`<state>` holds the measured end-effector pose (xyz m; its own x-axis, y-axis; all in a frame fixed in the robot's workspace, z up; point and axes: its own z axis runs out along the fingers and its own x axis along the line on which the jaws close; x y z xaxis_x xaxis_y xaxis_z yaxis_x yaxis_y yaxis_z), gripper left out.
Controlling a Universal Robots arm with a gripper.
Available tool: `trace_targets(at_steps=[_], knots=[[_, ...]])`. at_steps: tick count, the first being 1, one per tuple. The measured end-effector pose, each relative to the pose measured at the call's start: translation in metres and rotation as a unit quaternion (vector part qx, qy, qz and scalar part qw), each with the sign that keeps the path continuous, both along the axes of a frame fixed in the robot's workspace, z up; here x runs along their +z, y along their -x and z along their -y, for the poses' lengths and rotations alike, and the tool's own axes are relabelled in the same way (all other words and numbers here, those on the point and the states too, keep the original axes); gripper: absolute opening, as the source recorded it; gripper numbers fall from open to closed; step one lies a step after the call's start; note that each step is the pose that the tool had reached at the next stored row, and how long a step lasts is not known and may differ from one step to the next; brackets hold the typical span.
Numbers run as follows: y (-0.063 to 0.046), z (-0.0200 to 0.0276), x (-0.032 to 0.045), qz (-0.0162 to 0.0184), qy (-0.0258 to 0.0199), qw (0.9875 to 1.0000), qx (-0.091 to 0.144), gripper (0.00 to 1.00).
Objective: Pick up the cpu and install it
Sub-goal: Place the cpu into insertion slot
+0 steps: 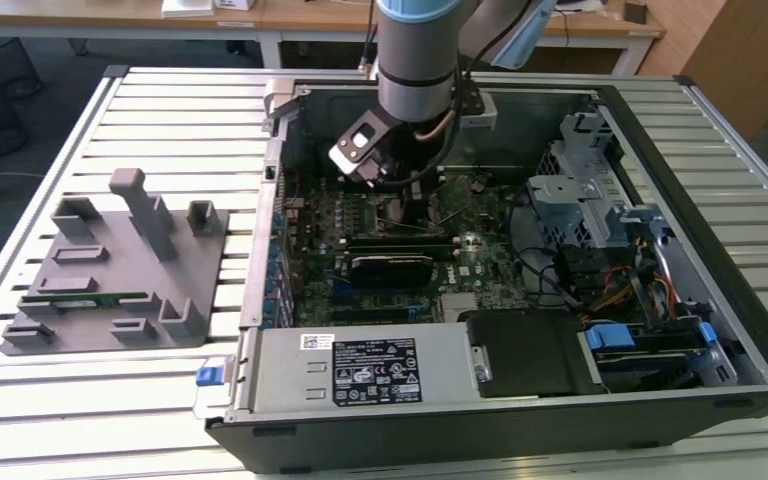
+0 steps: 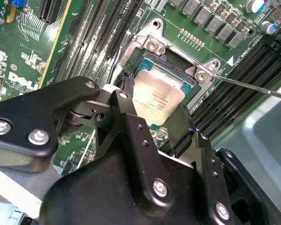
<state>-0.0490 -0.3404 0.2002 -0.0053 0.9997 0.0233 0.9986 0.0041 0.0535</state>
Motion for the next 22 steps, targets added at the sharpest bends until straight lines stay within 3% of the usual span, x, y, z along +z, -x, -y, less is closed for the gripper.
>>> trace_targets(at_steps=[12,22], knots=[[0.0009,0.0004,-0.0064,-0.0002,-0.0022,1.0,0.0,0.53],[0.0009,0.0002,-0.0069,0.0,-0.0027,1.0,0.0,0.54]])
